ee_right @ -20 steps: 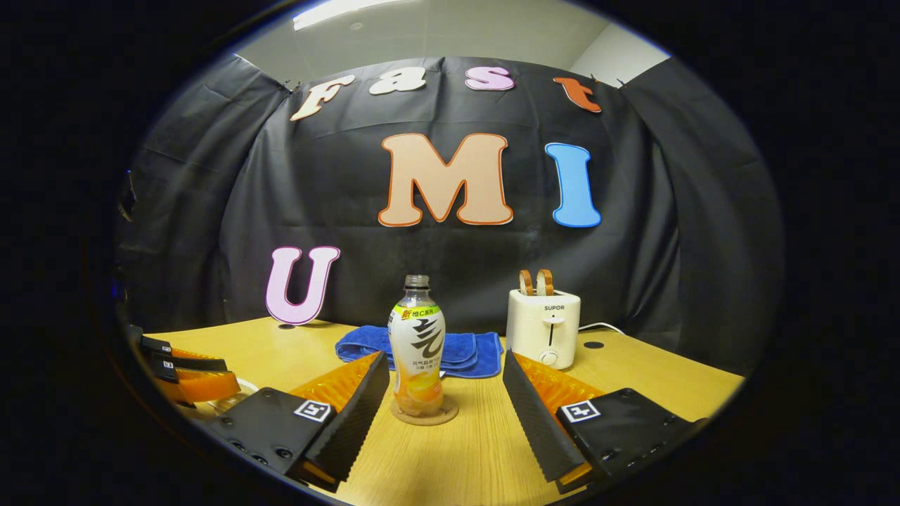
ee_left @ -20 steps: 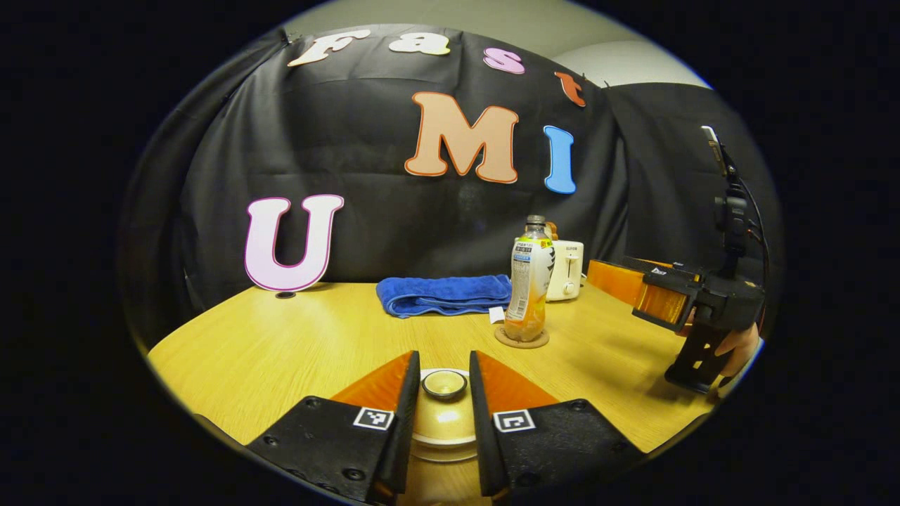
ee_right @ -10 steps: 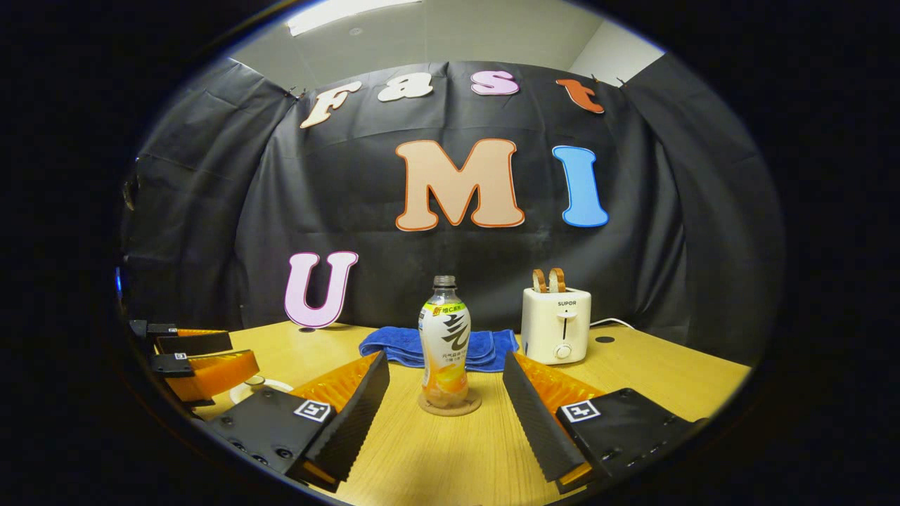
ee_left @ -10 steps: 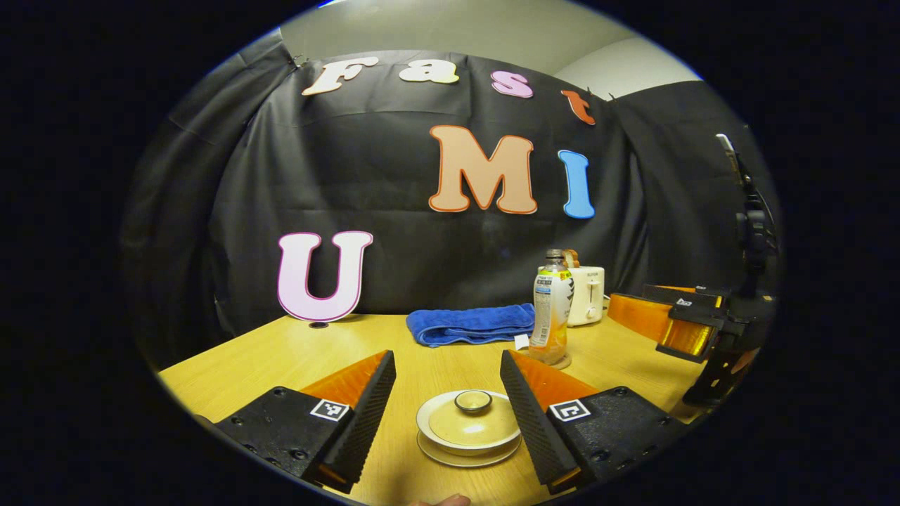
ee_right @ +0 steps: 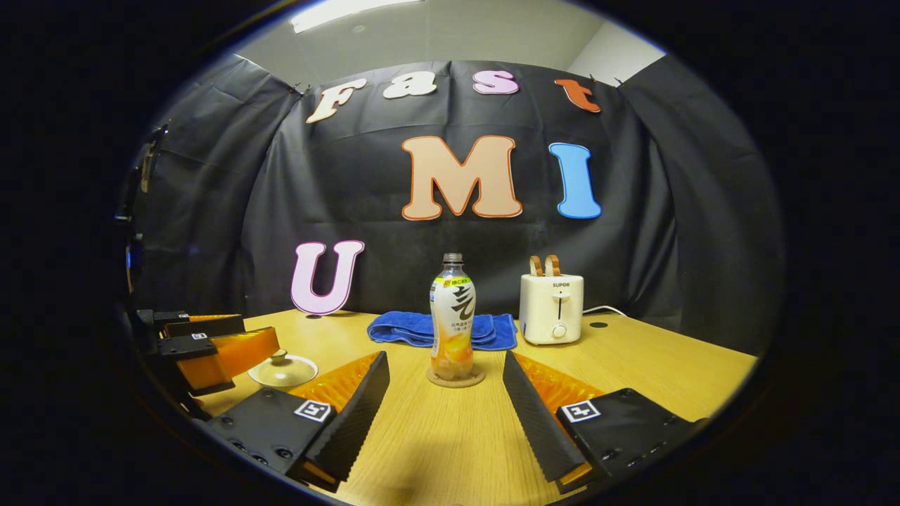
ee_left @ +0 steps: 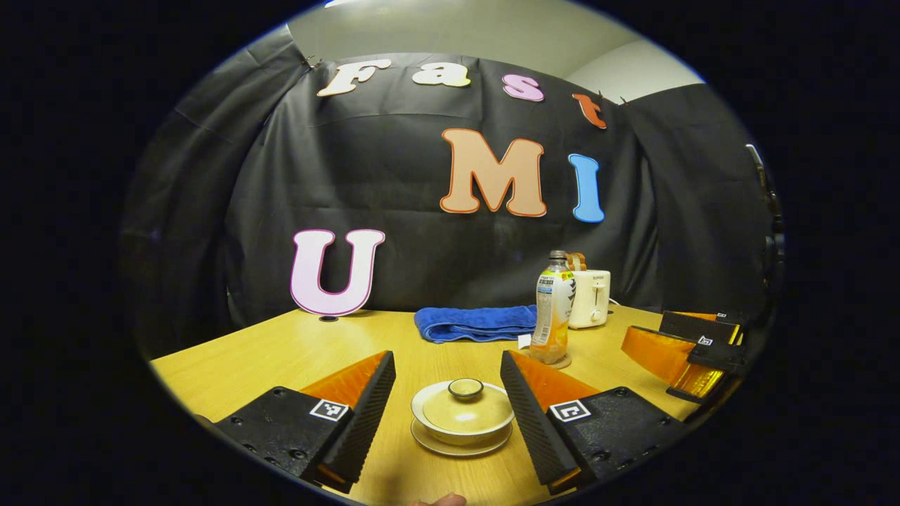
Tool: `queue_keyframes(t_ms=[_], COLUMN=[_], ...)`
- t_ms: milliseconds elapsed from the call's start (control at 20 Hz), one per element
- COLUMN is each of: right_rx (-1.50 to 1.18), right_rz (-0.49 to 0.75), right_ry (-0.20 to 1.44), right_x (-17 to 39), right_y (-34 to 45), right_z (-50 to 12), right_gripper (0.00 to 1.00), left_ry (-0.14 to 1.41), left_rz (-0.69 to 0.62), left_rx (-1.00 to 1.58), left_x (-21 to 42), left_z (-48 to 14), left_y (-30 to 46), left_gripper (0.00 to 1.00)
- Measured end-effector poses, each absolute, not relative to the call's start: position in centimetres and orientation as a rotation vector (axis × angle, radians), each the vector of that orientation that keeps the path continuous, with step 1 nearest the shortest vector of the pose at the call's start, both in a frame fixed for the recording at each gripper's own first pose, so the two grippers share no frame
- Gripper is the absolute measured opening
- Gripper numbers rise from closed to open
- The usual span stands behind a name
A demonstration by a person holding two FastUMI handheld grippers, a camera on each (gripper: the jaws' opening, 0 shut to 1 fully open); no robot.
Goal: Open the teacup lid with one hand, grasp the water bottle and pour water into the teacup with the other hand; after pouring, place the water bottle on the coaster and then close the teacup lid.
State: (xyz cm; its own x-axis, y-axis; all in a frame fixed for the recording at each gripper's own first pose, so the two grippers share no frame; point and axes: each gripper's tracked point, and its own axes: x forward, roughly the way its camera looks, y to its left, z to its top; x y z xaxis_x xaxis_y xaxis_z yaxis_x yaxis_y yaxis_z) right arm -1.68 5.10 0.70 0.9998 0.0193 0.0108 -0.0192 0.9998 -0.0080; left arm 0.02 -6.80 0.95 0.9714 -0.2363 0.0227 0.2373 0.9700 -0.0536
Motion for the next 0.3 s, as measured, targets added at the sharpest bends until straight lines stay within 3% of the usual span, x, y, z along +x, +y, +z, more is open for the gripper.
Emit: queue_keyframes(t_ms=[300], right_rx=[0.021], right_rz=[0.006], right_ry=[0.021], right_x=[-1.70], right_y=[4.64], right_z=[-0.26], right_gripper=[1.00], left_ry=[0.004], left_rz=[-0.226], left_rx=[-0.059], left_x=[-0.40], left_z=[0.23], left_y=[-6.88], left_gripper=[0.87])
